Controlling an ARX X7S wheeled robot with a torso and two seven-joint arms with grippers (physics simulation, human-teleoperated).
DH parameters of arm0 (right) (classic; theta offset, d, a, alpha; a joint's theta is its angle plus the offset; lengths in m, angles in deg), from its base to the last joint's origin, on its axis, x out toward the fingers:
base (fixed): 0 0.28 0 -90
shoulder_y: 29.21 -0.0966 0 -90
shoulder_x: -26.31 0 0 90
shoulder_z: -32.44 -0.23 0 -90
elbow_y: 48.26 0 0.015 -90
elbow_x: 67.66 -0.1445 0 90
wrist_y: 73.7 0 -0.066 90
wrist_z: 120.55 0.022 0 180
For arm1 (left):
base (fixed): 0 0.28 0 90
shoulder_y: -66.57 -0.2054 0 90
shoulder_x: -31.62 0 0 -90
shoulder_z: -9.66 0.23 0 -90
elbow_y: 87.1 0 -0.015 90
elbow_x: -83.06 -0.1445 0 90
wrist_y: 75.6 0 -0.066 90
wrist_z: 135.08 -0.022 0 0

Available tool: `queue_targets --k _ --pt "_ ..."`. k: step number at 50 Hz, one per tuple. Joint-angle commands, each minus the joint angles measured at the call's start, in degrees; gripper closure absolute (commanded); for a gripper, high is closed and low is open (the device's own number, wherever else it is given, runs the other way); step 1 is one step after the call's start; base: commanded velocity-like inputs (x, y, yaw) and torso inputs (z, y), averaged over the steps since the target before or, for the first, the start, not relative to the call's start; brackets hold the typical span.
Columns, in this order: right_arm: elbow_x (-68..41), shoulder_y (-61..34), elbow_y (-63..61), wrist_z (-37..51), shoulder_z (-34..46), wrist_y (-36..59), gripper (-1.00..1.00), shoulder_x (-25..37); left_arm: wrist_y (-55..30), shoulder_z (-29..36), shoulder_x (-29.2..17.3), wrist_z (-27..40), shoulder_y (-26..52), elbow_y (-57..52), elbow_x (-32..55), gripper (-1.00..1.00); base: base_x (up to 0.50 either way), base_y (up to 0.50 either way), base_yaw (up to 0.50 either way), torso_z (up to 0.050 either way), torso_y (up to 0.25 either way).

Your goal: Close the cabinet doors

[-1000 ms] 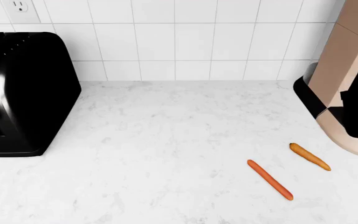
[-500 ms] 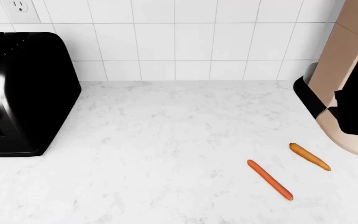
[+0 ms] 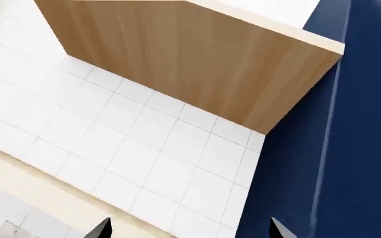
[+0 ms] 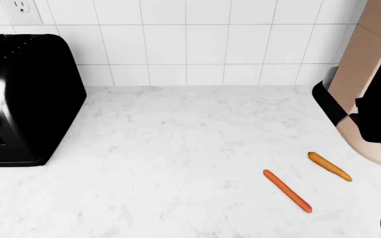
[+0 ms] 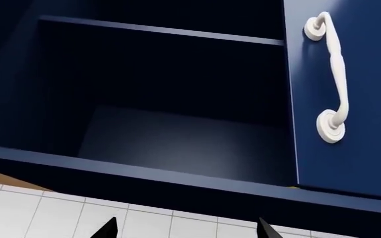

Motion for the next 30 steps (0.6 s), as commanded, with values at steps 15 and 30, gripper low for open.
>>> queue_targets --k 15,30 --pt "2.57 2.78 -1.27 -5.51 -3.41 1.28 -1.00 -0.89 -28.01 57.92 27.10 7.43 83.22 12.45 -4.90 -1.00 0.00 0.00 0.00 0.000 0.000" --pt "3.04 2.60 -1.13 -6.16 -3.36 1.06 -1.00 -0.87 -26.91 58.57 29.03 11.59 84.64 12.20 1.74 -1.00 0.00 0.00 0.00 0.000 0.000"
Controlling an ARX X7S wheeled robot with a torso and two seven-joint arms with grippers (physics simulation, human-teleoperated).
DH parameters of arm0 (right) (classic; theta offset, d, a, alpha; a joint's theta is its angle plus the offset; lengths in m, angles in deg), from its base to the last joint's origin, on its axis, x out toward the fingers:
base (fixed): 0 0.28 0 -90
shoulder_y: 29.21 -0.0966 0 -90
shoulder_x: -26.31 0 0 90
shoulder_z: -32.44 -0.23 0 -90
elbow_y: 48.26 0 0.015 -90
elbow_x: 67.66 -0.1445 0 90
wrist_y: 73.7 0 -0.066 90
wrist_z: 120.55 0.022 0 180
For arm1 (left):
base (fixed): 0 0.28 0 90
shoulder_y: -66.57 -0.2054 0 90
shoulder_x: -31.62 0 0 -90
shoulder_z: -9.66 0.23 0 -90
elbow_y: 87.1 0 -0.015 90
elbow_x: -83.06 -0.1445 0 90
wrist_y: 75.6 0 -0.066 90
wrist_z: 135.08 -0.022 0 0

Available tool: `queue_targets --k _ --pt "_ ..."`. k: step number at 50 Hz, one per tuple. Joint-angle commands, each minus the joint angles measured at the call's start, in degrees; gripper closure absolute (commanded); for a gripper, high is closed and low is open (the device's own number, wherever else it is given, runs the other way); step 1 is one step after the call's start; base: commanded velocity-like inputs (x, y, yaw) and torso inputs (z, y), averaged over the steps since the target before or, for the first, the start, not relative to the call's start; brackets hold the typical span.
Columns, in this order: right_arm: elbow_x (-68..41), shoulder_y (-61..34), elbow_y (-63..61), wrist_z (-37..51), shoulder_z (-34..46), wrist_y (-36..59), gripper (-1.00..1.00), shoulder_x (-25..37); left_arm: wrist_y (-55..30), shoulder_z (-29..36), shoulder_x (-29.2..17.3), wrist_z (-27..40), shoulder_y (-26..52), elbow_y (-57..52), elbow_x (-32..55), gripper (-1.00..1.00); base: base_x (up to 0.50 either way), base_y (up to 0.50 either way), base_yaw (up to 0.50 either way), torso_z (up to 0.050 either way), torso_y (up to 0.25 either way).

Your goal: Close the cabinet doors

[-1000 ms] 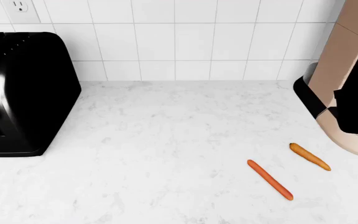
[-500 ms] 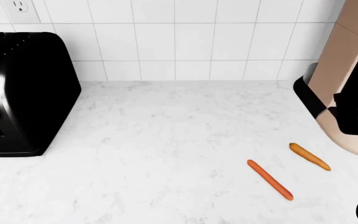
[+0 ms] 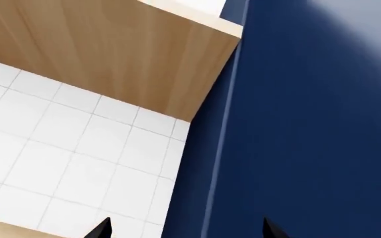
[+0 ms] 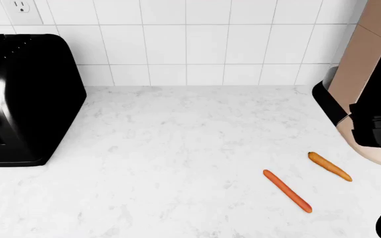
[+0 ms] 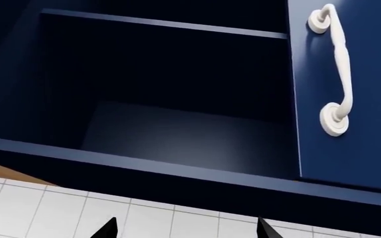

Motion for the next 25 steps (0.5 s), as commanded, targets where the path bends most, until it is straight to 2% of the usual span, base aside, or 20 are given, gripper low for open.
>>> queue_targets --k 1,12,25 --pt "0.66 -0.01 -0.03 -0.86 0.07 0.04 -1.00 -0.26 0.36 2.96 3.13 1.73 5.25 1.47 5.78 -1.00 0.00 0.00 0.00 0.000 0.000" --pt "1.81 0.30 -0.16 -2.15 0.04 0.22 -1.00 -0.50 5.57 0.80 6.32 2.33 2.58 4.00 11.88 -1.00 0.00 0.00 0.00 0.002 0.001" --pt "-0.50 0.86 -0.22 -0.97 -0.99 0.32 -1.00 -0.06 3.31 5.27 9.63 0.20 -0.21 1.27 5.08 -1.00 0.00 0.00 0.00 0.002 0.000"
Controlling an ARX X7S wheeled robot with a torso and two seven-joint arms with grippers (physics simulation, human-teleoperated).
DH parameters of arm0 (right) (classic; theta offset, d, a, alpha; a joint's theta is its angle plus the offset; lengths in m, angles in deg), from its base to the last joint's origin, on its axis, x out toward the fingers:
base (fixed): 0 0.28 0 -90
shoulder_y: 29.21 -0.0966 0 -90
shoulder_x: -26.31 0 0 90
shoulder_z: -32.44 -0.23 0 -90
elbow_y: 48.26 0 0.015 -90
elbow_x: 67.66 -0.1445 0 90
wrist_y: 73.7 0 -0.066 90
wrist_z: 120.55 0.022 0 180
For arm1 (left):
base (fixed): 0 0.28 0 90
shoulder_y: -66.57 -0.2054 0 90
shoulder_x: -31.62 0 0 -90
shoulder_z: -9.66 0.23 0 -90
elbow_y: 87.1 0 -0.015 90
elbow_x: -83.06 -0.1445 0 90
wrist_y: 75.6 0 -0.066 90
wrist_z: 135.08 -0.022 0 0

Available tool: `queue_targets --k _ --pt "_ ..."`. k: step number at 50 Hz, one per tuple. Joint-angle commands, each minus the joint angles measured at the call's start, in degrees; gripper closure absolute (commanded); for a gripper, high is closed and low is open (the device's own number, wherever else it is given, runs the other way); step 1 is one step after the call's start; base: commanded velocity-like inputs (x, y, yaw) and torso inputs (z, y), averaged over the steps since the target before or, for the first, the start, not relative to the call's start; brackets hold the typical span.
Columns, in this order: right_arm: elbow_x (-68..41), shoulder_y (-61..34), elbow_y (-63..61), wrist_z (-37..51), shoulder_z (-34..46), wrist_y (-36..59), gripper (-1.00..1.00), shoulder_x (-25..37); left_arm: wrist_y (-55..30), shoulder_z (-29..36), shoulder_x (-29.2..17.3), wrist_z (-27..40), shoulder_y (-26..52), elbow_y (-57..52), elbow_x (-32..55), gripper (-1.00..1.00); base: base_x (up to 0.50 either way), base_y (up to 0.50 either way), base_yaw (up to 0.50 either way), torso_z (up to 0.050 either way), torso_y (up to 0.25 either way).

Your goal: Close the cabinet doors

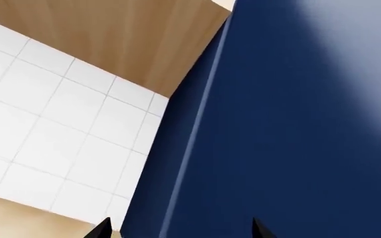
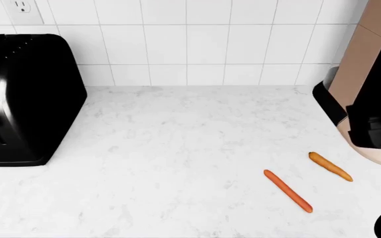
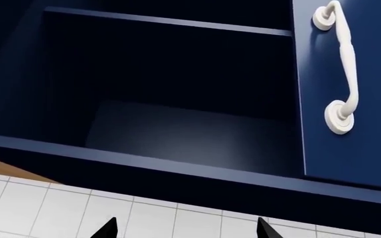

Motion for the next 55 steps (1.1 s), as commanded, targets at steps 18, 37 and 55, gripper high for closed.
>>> queue_targets --k 18,37,55 --pt "-1.91 0.50 -0.15 0.64 -0.14 0.14 -1.00 0.30 -3.33 11.76 13.39 -11.22 7.96 11.09 -14.46 -1.00 0.00 0.00 0.00 0.001 0.000" --pt "-2.15 1.07 -0.13 -1.19 -3.02 0.10 -1.00 1.26 0.51 19.96 21.56 -17.23 12.96 21.23 -33.20 -1.00 0.00 0.00 0.00 0.002 0.000" --pt "-3.04 1.69 -0.13 -1.19 -4.32 0.11 -1.00 1.31 2.74 26.25 28.42 -21.02 6.51 27.07 -38.88 -1.00 0.00 0.00 0.00 0.002 0.000"
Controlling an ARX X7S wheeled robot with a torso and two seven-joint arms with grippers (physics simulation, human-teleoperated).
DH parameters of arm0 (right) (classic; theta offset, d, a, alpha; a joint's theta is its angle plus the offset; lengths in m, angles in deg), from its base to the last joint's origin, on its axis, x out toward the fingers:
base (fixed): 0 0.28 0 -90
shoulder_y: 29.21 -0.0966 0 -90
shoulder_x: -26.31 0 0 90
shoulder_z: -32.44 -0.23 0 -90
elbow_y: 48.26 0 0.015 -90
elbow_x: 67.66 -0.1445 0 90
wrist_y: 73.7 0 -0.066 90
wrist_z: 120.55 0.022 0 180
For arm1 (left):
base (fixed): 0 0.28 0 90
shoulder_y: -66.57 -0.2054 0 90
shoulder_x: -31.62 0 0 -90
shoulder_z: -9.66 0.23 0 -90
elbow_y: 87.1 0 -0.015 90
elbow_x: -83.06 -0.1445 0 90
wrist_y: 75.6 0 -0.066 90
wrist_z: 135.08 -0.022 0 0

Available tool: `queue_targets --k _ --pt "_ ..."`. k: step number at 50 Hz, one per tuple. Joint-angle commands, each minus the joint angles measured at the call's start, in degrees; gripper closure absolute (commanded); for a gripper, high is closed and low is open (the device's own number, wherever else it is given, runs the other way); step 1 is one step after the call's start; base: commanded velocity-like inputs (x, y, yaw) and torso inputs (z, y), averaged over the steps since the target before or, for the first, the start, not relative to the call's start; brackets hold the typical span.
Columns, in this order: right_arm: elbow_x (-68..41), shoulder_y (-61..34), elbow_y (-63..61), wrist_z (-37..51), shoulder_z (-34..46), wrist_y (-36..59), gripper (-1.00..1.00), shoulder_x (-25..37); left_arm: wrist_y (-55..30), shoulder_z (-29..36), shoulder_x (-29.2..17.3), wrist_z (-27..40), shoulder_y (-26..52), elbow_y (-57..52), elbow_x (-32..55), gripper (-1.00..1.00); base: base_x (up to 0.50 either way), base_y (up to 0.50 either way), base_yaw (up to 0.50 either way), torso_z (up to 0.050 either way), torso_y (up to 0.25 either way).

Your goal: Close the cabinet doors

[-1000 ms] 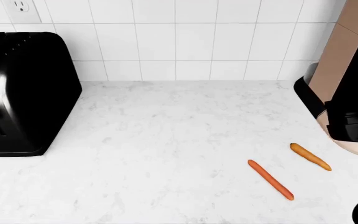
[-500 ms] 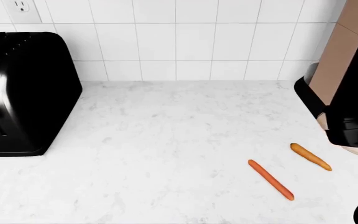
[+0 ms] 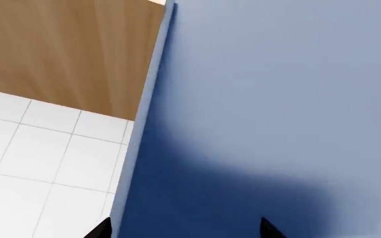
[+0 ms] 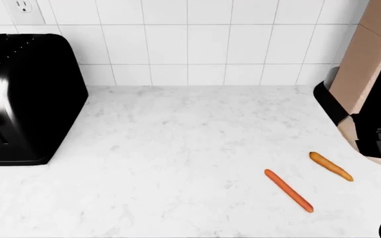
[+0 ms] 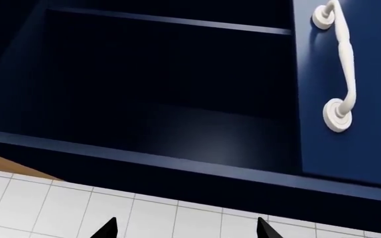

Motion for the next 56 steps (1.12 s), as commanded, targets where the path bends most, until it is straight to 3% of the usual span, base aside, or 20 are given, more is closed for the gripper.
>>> queue_targets --k 1,12,13,28,38,45,56 --pt "-0.53 0.39 -0.21 -0.38 -1.25 -0.08 -1.00 0.17 0.41 7.63 6.68 -4.24 -6.82 7.19 -3.41 -1.00 0.00 0.00 0.00 0.000 0.000" --pt "-0.77 0.54 -0.18 -0.77 -2.08 -0.15 -1.00 0.15 -0.50 9.10 8.90 -3.56 -7.61 6.46 -3.24 -1.00 0.00 0.00 0.00 0.001 0.000" --pt "-1.77 0.54 -0.04 -0.64 -3.19 -0.49 -1.00 0.53 0.46 13.46 13.88 -5.39 -6.62 12.36 -8.07 -1.00 0.00 0.00 0.00 0.000 0.000" --pt "-1.14 0.99 0.00 -1.91 -4.63 -0.42 -1.00 1.11 10.92 18.74 24.23 -15.04 -1.25 40.39 -20.08 -1.00 0.00 0.00 0.00 0.001 0.000" --pt "-2.15 0.86 0.16 -0.98 -4.73 -0.68 -1.00 1.34 13.07 20.94 27.24 -15.17 -4.68 43.47 -21.73 -1.00 0.00 0.00 0.00 0.004 0.000" --pt "-2.35 0.88 0.17 -0.71 -4.59 -0.82 -1.00 1.30 11.50 21.80 26.28 -13.40 -6.44 39.38 -20.96 -1.00 0.00 0.00 0.00 0.003 0.000" --pt "-1.44 1.09 -0.05 -1.51 -4.35 -0.34 -1.00 0.45 12.95 24.44 27.08 -14.27 -9.33 41.51 -22.40 -1.00 0.00 0.00 0.00 0.000 0.000"
